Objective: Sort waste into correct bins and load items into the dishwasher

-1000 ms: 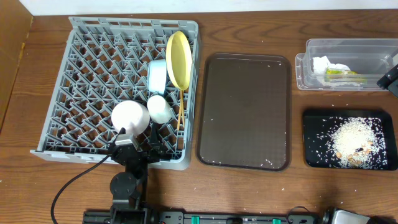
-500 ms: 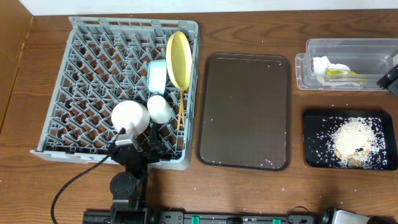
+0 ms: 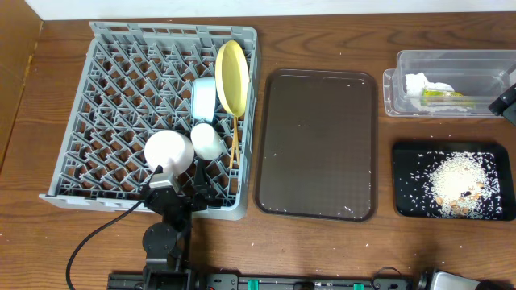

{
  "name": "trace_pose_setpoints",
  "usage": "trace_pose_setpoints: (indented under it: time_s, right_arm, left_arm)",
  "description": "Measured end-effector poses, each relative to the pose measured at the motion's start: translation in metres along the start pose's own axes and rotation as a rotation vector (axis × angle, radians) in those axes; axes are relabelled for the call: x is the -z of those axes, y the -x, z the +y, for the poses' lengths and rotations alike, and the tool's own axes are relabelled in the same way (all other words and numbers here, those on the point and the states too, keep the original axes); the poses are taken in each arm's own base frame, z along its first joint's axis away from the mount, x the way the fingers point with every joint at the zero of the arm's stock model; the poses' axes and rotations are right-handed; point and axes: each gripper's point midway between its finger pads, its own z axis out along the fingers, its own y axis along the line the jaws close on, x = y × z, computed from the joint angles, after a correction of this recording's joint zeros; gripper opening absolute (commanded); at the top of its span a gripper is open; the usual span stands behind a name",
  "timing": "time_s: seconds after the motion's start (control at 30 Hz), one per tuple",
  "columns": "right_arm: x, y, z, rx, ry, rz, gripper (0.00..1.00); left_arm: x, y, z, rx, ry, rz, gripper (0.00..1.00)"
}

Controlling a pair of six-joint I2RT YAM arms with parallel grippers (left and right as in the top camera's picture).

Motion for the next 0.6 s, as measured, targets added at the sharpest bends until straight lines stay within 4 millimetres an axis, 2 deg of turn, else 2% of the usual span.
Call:
trace_pose_setpoints:
  time_s: [0.43, 0.6]
  right_arm:
    - [0.002, 0.004, -0.001, -0.003, -0.003, -0.022, 0.99]
    - [0.02, 0.011, -0.011, -0.022, -0.006, -0.102, 0.99]
  left_arm:
    - [0.0, 0.0, 0.0, 0.0, 0.0, 0.0, 0.94]
    - [0.0, 0.0, 0.0, 0.0, 0.0, 0.0, 0.94]
